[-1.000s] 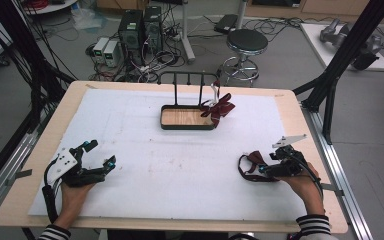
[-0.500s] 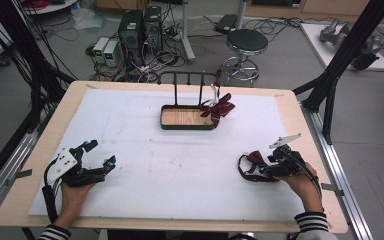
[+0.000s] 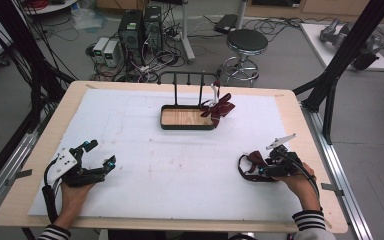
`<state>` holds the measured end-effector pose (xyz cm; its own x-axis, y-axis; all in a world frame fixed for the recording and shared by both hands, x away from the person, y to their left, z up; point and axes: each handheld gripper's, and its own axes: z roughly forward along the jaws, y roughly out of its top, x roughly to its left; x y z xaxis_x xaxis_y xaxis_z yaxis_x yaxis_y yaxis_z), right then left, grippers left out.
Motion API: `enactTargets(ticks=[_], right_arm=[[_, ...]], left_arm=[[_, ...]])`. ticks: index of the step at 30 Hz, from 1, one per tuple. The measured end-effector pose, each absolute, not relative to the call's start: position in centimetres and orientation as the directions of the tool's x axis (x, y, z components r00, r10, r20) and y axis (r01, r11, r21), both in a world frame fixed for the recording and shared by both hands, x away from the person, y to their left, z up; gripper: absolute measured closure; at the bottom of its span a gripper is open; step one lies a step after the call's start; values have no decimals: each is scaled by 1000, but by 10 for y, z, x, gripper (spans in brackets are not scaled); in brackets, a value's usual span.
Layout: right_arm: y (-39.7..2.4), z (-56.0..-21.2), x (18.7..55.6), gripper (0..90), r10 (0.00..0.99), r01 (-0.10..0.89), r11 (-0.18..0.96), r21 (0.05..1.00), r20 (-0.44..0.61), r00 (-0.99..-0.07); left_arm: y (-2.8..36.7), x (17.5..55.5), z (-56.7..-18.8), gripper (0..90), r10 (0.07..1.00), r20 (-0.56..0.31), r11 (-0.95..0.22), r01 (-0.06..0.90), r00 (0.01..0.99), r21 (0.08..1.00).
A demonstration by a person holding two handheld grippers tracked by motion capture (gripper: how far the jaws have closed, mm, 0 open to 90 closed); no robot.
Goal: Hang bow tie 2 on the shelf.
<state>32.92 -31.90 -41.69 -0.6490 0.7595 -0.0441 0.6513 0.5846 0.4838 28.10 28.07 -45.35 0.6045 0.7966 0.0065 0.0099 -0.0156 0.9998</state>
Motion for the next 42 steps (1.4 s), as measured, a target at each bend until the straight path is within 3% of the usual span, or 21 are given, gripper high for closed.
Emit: enactTargets(ticks=[13,27,42], right_arm=[[-315,-419,328,745,757,652,600,464,-67,-650],[-315,-417,325,754,759,637,591,495,-74,-647],[-318,-409,321,753,780,599,519,609,-51,-623]], left_arm=[[281,281,-453,117,797,8,-17,10,604,1000],[281,281,-453,117,796,10,-20,10,605,1000],[281,281,-453,117,797,11,-21,10,604,1000]])
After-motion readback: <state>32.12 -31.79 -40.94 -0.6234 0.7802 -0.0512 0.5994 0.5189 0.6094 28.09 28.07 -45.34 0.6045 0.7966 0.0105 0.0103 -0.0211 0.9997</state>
